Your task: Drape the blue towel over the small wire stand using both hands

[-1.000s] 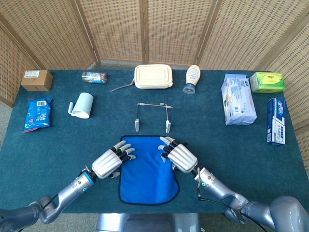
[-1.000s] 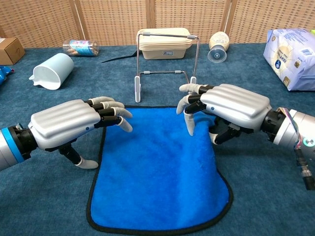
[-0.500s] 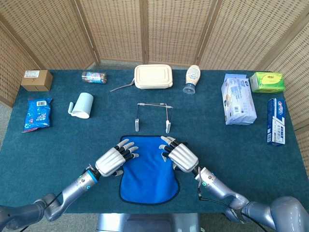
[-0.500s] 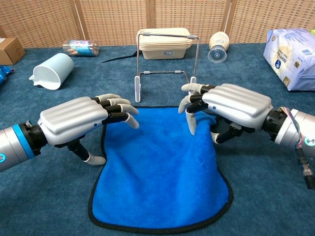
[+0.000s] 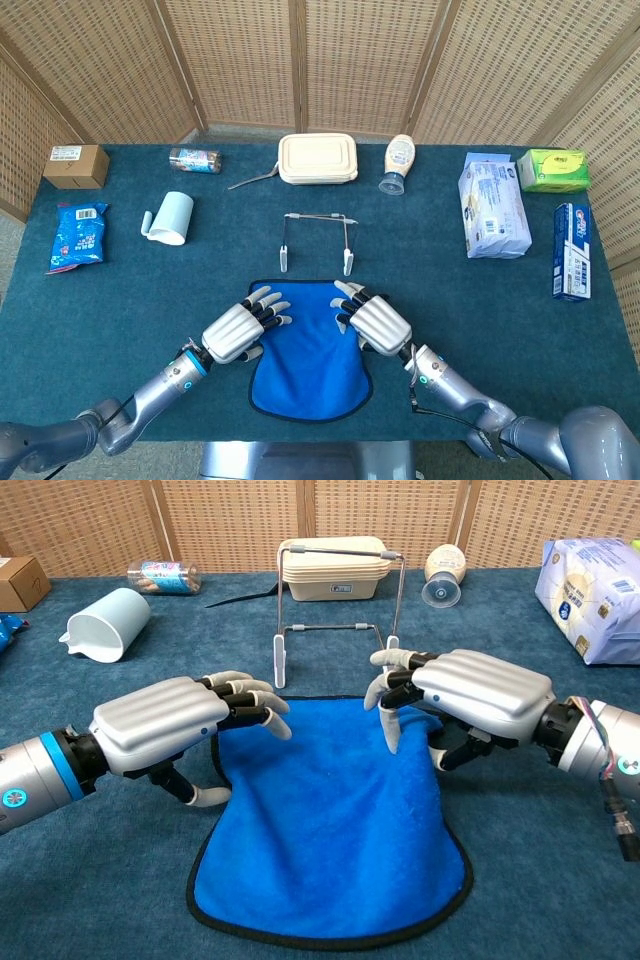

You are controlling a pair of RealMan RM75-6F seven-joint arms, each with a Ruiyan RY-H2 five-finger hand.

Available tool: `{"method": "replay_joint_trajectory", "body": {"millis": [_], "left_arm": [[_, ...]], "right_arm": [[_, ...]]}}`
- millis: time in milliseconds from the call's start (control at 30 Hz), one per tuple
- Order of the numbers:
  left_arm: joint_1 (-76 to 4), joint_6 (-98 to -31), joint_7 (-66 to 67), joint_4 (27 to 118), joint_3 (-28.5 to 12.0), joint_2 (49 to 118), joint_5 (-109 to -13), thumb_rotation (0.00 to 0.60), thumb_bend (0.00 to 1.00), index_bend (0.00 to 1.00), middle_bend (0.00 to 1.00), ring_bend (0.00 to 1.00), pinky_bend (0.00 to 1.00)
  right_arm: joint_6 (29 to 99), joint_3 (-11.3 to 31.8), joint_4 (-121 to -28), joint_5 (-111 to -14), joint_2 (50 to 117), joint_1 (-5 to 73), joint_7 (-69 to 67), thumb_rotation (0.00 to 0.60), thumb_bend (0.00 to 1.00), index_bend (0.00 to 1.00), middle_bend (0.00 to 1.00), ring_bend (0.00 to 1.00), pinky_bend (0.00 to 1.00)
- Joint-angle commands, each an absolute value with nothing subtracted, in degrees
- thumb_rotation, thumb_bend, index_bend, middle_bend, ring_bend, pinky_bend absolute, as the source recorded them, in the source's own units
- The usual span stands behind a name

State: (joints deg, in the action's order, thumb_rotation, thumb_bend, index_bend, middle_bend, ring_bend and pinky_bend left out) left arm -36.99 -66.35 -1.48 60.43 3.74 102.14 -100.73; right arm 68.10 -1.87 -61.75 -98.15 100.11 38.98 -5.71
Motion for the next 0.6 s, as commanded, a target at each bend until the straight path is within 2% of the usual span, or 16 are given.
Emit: {"method": "replay_joint_trajectory", "body": {"millis": [33,300,467,600], "left_arm": [[-37.28,-66.20,-1.83,59.91,3.71,102.72,-100.56,0.600,0.42,0.25,0.17,0.11,0.07],[-38.13,-66.04,-4.01,58.43,3.24,105.28,-99.82,0.600,0.50,0.30,0.19,0.13,0.08],[-38.34,-66.35,-4.77,57.71,3.26,106.25,-99.60,0.600,0.52,0.49,0.23,0.15,0.10],[-38.35,-66.60,-4.80,57.71,3.15,106.46,-99.24,0.600,0.52,0.58,0.25,0.16,0.10]], "right_arm": [[68.07,-1.87,-61.73,-98.08,100.05,38.94,-5.69,0.600,0.44,0.71,0.29,0.03,0.20],[67.92,-1.61,-62.22,-97.75,99.26,38.90,-5.09,0.600,0.44,0.71,0.29,0.03,0.20],[68.03,-1.52,-62.81,-97.48,98.71,38.63,-4.82,0.600,0.44,0.71,0.29,0.03,0.20],[67.98,-1.50,-62.94,-97.47,98.60,38.63,-4.76,0.600,0.44,0.71,0.29,0.03,0.20]]}}
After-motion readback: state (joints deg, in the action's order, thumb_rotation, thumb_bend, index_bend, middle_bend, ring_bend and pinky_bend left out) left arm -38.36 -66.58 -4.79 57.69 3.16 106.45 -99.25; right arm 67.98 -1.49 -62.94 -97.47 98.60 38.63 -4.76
